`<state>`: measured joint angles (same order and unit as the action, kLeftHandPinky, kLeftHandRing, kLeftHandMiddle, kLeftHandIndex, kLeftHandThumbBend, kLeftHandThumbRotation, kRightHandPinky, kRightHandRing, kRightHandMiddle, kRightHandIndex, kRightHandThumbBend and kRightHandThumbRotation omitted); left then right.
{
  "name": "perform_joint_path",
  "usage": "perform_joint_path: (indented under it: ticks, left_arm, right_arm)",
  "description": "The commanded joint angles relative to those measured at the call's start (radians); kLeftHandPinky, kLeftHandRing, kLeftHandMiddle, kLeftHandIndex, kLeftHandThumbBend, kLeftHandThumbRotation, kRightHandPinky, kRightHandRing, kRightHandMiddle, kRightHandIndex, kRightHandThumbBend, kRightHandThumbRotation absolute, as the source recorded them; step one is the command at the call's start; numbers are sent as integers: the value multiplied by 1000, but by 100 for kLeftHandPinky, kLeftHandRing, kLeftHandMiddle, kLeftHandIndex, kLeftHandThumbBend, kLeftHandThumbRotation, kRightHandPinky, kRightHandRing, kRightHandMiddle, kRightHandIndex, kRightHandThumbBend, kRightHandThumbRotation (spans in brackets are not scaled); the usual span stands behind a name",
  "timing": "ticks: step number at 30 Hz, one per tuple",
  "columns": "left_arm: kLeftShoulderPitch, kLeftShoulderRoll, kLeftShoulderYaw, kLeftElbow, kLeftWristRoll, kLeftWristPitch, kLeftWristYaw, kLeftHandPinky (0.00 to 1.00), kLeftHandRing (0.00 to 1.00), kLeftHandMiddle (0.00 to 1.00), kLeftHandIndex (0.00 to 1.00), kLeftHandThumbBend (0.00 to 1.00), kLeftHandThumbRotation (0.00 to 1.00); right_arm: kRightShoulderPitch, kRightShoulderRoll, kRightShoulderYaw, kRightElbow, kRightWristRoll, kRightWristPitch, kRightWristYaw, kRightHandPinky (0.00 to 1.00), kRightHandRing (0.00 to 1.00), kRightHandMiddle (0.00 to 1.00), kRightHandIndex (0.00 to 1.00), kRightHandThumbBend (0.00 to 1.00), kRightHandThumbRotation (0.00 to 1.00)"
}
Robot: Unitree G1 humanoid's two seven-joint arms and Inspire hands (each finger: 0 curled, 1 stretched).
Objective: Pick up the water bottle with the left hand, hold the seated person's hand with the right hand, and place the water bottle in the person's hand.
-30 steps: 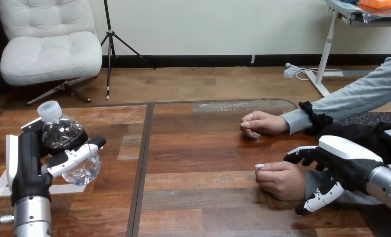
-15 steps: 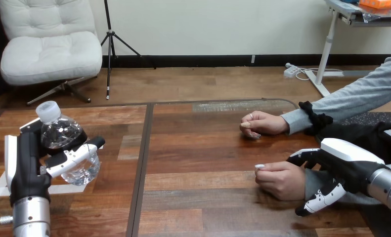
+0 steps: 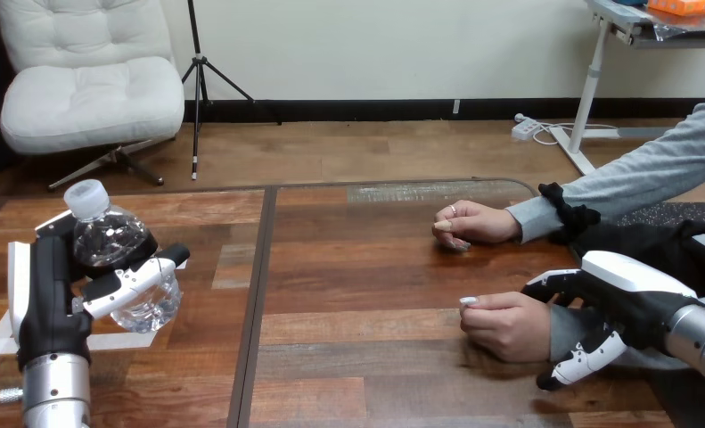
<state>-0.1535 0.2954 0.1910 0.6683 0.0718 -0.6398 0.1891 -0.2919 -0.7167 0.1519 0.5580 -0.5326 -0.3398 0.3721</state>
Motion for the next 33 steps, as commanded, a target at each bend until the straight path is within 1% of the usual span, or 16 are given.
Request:
perform_joint_path:
  ticks: [1, 8, 11, 15, 23, 33]
  left_arm:
    - [-37, 3, 11, -77, -5, -11, 5, 27, 31, 36, 37, 73, 0]
    - [-34, 1, 11, -83, -8, -15, 0, 27, 32, 36, 38, 73, 0]
    - [-33, 2, 11, -79, -11, -25, -5, 27, 32, 36, 38, 72, 0]
    - [-31, 3, 10, -86, -4, -19, 0, 27, 32, 36, 38, 72, 0]
    - [-26, 4, 11, -95, 5, -8, 8, 27, 32, 36, 38, 73, 0]
    - [-26, 6, 13, -89, -4, -22, -4, 27, 32, 36, 38, 72, 0]
  right_arm:
    - [-106, -35, -2, 11, -6, 3, -23, 71, 81, 83, 81, 95, 24]
    - [-122, -37, 2, 38, -18, -7, -35, 71, 80, 82, 81, 93, 24]
    - [-129, -37, 3, 44, -26, -3, -35, 70, 80, 82, 80, 92, 24]
    - [-137, -39, 5, 53, -34, 2, -34, 70, 80, 82, 80, 91, 25]
    - [-150, -41, 7, 75, -38, -15, -45, 69, 79, 81, 79, 92, 26]
    - [-164, -43, 11, 90, -43, -7, -49, 66, 77, 80, 77, 92, 24]
